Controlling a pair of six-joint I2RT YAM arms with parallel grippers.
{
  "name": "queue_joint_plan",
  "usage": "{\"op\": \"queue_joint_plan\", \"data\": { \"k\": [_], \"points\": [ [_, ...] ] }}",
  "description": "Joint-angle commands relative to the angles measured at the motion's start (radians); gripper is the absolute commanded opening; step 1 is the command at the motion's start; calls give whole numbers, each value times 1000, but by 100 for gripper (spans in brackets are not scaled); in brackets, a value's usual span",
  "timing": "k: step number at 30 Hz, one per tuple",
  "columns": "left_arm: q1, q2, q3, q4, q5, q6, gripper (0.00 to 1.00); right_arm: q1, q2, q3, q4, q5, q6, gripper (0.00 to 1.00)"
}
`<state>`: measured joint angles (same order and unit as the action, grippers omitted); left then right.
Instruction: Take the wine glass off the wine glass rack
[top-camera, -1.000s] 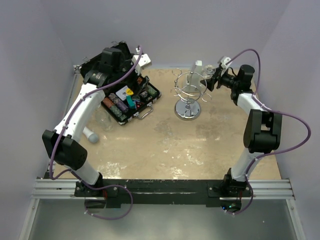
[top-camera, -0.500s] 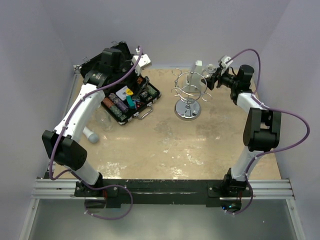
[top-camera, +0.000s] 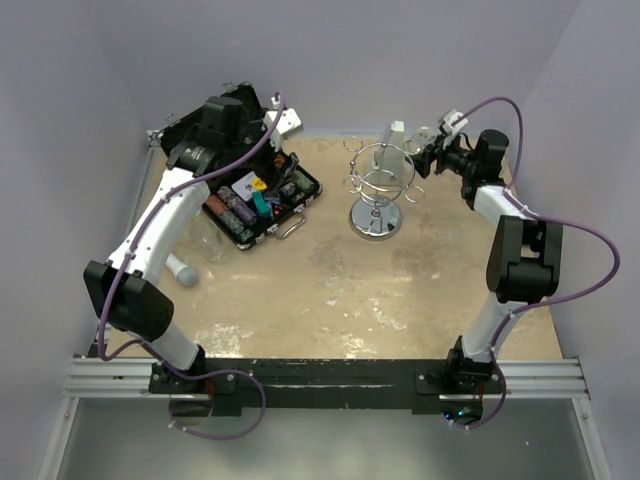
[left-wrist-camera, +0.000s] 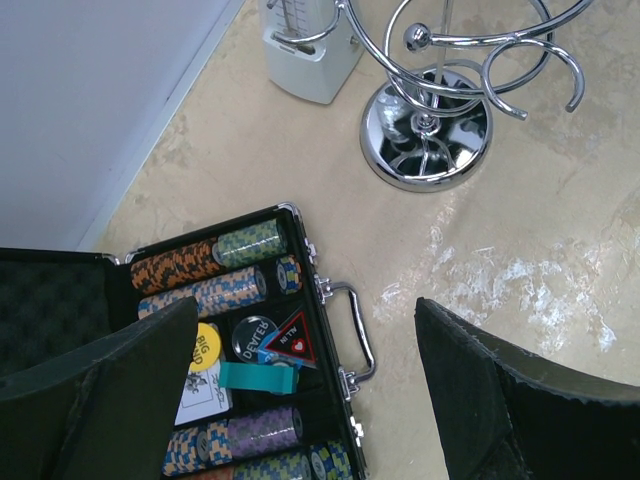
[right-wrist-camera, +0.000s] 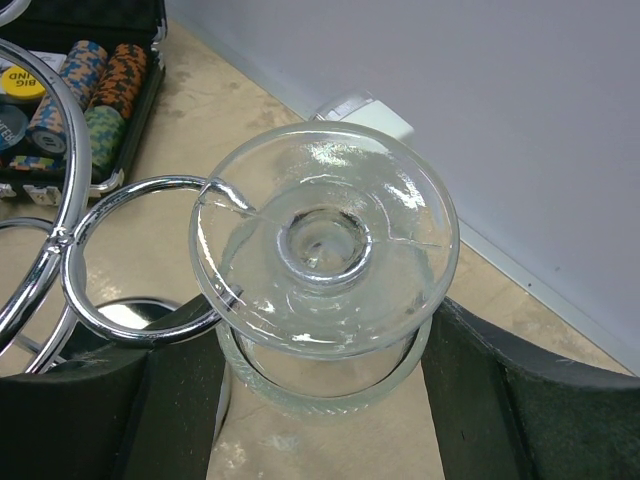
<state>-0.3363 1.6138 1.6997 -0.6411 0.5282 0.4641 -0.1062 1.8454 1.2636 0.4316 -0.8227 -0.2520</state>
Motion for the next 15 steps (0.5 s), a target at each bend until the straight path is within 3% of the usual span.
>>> {"op": "queue_joint_plan", "data": {
  "k": [1,15],
  "points": [
    [0,-54,-25,49,18,-7,94,-3,-61,11,50,23,-30,40],
    [0,-77,-66,89,33,-22,94,-23,-115,-21,16,112,-35,39]
  ]
}}
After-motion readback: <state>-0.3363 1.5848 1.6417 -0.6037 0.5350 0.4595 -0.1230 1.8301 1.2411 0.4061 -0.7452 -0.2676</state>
